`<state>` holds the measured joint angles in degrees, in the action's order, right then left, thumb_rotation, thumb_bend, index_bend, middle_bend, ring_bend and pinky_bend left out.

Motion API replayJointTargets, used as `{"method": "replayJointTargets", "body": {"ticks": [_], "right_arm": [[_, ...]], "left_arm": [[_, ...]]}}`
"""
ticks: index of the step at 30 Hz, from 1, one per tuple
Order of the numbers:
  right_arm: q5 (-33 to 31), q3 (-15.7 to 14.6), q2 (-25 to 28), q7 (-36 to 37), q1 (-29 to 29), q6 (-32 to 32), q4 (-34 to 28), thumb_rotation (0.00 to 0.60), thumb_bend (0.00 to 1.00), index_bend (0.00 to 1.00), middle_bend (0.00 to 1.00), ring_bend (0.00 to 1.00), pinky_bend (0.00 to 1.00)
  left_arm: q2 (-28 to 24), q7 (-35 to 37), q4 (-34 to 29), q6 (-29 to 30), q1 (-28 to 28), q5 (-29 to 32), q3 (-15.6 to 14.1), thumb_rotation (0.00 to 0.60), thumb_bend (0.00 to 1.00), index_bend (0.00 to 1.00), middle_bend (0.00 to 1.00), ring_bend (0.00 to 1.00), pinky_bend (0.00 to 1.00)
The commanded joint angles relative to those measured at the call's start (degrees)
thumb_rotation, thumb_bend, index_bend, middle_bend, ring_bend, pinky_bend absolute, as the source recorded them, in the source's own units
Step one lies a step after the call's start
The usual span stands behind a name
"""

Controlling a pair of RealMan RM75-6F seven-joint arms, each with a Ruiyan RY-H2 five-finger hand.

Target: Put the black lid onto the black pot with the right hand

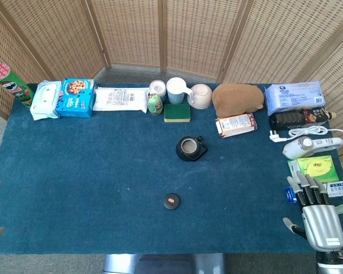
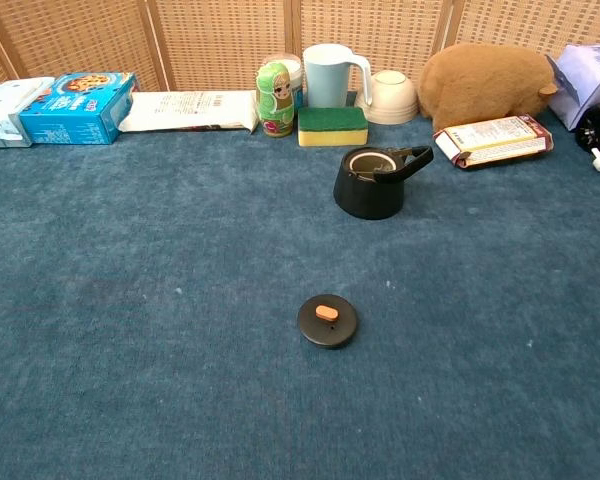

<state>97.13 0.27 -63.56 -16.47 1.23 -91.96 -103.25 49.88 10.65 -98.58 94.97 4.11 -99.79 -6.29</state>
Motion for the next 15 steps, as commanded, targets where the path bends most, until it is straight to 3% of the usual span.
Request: {"method": "replayJointTargets", "body": {"ticks": [1, 15], "right_arm": [[-0.11, 0.00, -0.04, -0.13, -0.03, 0.17, -0.02, 0.600, 0.07, 0.07, 0.00, 0.00, 0.00], [0.40, -1.12, -0.78, -1.29, -1.38, 3.89, 1.13, 0.600, 0.07, 0.07, 0.01, 0.01, 0.00]], "left_arm": [[-0.01, -0.02, -0.02, -0.04, -0.04, -0.01, 0.00, 0.600, 0.14, 0.00, 0.00, 0.00, 0.05], [-0.18, -0.05, -0.34, -0.02, -0.22, 0.19, 0.27, 0.600, 0.14, 0.00, 0.00, 0.00, 0.05]]}}
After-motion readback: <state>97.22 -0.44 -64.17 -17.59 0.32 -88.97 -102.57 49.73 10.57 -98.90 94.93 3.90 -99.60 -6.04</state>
